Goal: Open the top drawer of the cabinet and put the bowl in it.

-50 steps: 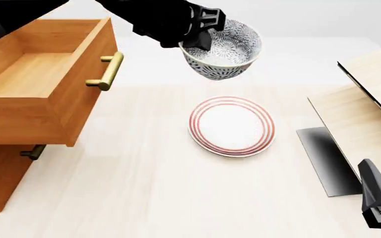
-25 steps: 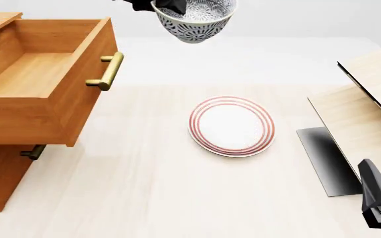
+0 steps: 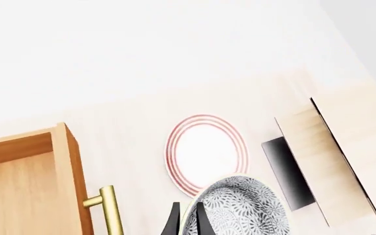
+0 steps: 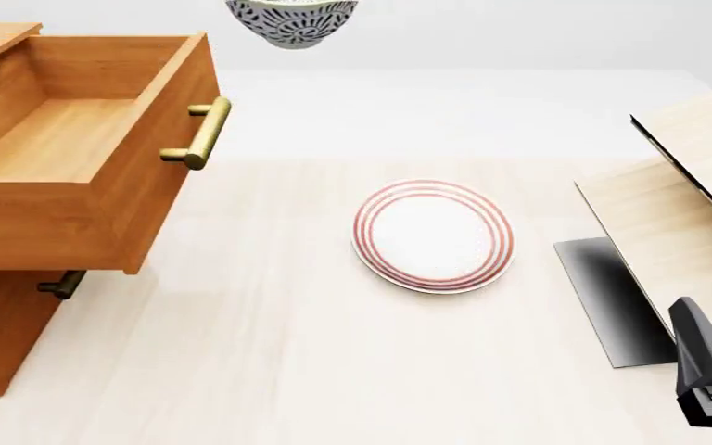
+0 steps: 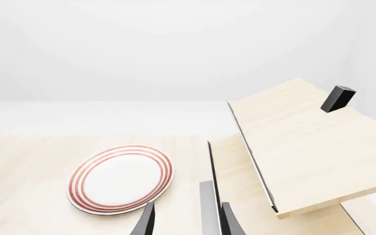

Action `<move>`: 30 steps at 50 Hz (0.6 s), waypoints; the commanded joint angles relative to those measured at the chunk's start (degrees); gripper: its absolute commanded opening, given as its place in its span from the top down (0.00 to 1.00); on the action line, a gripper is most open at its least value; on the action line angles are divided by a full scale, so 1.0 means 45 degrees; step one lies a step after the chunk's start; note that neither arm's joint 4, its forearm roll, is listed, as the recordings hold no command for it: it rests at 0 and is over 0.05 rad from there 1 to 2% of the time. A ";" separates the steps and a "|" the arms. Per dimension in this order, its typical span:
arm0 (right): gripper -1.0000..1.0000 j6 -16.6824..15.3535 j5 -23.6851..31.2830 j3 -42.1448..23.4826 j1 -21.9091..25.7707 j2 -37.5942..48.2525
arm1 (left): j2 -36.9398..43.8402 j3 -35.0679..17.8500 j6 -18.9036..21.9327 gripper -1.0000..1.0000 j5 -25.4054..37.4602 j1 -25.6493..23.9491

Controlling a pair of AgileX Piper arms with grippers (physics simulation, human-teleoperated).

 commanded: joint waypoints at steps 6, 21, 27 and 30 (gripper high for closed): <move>0.00 -0.0009 0.0015 0.0012 0.0002 -0.0031 | -0.0912 0.0693 -0.0243 1.00 -0.0165 0.1071; 0.00 0.0000 0.0015 0.0012 0.0000 -0.0027 | -0.1796 0.1685 -0.0566 1.00 -0.0482 0.2239; 0.00 -0.0004 0.0015 0.0012 -0.0001 -0.0030 | -0.2225 0.2095 -0.0792 1.00 -0.0597 0.2700; 0.00 -0.0004 0.0016 0.0012 0.0001 -0.0033 | -0.2478 0.2349 -0.0979 1.00 -0.0725 0.2859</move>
